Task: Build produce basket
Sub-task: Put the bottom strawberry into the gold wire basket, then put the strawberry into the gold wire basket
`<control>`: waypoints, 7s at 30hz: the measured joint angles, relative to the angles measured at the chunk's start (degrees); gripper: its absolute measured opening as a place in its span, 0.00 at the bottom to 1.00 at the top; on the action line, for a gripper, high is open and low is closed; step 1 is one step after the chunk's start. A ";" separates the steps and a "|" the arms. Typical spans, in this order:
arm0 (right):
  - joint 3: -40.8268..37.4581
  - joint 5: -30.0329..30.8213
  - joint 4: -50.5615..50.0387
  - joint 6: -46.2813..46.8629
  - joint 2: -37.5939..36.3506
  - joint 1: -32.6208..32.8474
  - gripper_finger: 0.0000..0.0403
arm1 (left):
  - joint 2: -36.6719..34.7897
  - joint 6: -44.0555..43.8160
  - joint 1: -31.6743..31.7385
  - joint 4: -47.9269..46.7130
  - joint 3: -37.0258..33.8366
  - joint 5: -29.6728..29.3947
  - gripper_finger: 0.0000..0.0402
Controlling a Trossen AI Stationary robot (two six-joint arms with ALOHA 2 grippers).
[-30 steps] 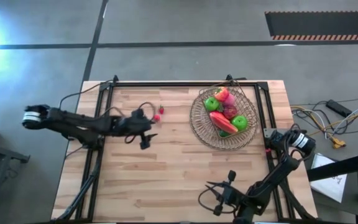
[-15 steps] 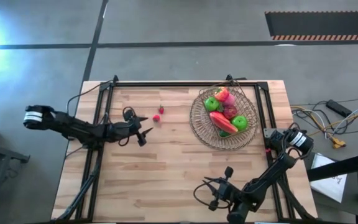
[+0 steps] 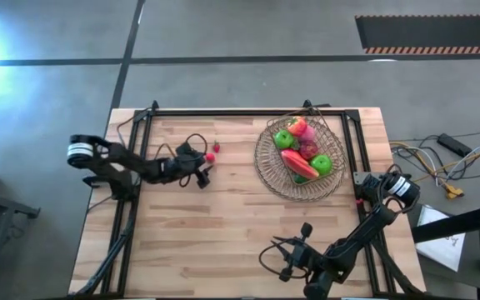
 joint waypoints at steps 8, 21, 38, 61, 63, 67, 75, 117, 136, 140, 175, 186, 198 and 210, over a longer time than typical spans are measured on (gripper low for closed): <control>-0.01 0.00 0.07 0.14 0.00 -0.01 0.13 | 6.87 0.97 0.83 0.26 4.87 0.10 0.63; -0.01 0.00 0.09 0.88 0.00 -0.02 0.13 | 14.29 7.69 1.31 3.61 10.70 4.40 0.60; -0.01 -0.44 0.13 1.04 0.00 0.24 0.13 | 9.30 7.52 -4.96 -6.74 10.41 13.82 0.41; 0.84 -9.43 0.41 -0.46 3.46 -0.91 0.14 | 12.76 -2.20 -19.33 -6.26 24.20 32.34 0.41; 0.84 -9.53 0.55 -2.47 3.65 -1.41 0.17 | 13.60 -5.25 -19.63 -6.22 25.58 34.28 0.41; 0.94 -9.07 1.36 -7.56 3.54 -1.96 0.28 | 15.02 -10.72 -20.14 -6.12 27.69 39.26 0.41; 2.94 -8.63 1.37 -17.61 3.50 -5.22 0.50 | 17.67 -16.29 -20.39 -5.80 31.05 44.65 0.41; 3.90 -22.83 10.33 -34.57 3.39 -13.95 0.36 | 19.03 -15.95 -20.93 -5.56 33.85 49.20 0.45; 3.88 -20.41 -10.98 -1.03 0.64 -3.70 0.36 | 18.66 -11.61 -16.01 -16.60 31.19 38.22 0.73; 3.88 -17.07 -22.37 10.11 -3.59 -2.11 0.36 | 18.66 -11.63 -18.48 -12.07 29.04 31.86 0.73; -15.64 -38.25 -35.76 2.17 -38.79 -69.11 0.37 | 19.03 -11.47 -23.52 1.44 25.47 26.84 0.73; -16.47 -39.38 -34.17 0.51 -34.22 -72.11 0.37 | 19.05 -11.50 -23.58 1.44 25.47 26.84 0.73; -16.45 -39.56 -34.83 -3.36 -35.04 -72.11 0.61 | 19.05 -11.69 -23.58 1.44 25.47 26.84 0.73; -16.03 -40.25 -34.99 -4.62 -43.95 -66.41 0.67 | 17.77 -11.74 -23.59 1.30 25.16 26.58 0.73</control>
